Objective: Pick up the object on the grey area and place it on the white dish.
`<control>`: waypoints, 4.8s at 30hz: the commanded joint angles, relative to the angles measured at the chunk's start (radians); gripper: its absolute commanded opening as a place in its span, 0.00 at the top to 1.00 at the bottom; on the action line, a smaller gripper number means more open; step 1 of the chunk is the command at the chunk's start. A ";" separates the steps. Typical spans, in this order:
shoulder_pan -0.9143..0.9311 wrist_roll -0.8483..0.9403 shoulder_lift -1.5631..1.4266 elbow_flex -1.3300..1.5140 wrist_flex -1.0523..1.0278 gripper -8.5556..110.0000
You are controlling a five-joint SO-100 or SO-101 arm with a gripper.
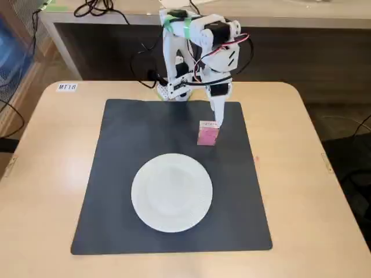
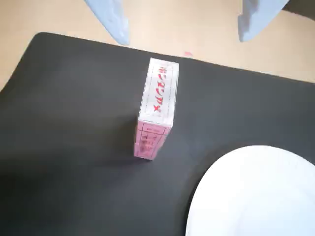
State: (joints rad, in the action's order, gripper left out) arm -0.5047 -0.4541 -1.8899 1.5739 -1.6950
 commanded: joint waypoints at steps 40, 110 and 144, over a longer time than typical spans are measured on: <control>0.063 -0.032 0.209 0.067 0.029 0.76; 0.502 0.627 0.359 -0.299 0.451 0.93; 0.518 0.802 0.629 -0.469 0.407 0.93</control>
State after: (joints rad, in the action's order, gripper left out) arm 0.0184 0.3405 -1.2533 1.1628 -1.3039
